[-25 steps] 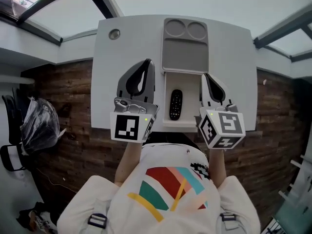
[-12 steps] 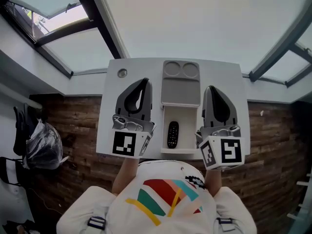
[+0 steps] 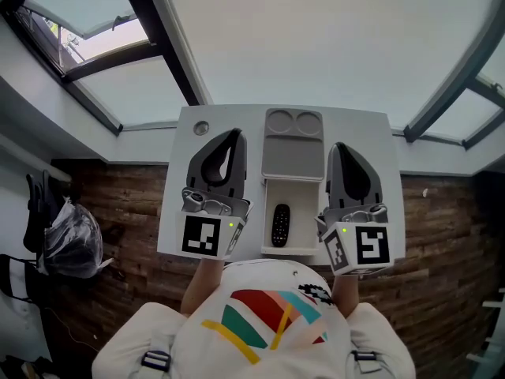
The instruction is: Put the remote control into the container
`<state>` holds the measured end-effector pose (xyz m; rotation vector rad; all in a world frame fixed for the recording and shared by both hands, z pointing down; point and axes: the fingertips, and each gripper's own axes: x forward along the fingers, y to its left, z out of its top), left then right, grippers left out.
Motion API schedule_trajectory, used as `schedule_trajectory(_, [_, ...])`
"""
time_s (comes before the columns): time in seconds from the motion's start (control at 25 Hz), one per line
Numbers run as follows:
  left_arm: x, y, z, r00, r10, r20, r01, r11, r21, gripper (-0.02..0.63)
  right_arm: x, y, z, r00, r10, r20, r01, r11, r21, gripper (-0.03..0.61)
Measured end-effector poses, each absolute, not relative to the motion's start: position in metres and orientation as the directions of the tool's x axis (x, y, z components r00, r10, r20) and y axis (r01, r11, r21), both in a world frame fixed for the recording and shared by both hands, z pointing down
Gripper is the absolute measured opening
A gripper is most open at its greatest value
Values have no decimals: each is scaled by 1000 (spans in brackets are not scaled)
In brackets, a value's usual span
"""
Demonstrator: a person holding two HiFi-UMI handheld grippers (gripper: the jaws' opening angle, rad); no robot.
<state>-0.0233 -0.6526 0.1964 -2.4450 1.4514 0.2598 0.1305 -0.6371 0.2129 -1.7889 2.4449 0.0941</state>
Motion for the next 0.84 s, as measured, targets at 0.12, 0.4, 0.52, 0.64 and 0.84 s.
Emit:
schedule_trajectory(0.12, [-29,-651,194,463,-834,-301,-886,-436,-156,8,130,-637,212,-307,-943,-130,-950,312,-22,2])
schedule_trajectory(0.4, [-40,-651,194,435,-848,-303,-901,-409,-149,8,119,-638,216,-333,-935,-117,-941,337,-15,2])
schedule_trajectory(0.52, [-41,-651,194,429,-851,-303,-903,-403,-147,8,118,-639,215,-341,-933,-117,-939,345,-12,2])
schedule_trajectory(0.64, [-41,-651,194,425,-853,-303,-905,-400,-145,8,118,-640,217,-343,-933,-113,-938,346,-9,2])
schedule_trajectory(0.84, [-41,-652,195,424,-852,-307,-905,-399,-144,8,118,-642,223,-342,-934,-100,-939,345,-11,2])
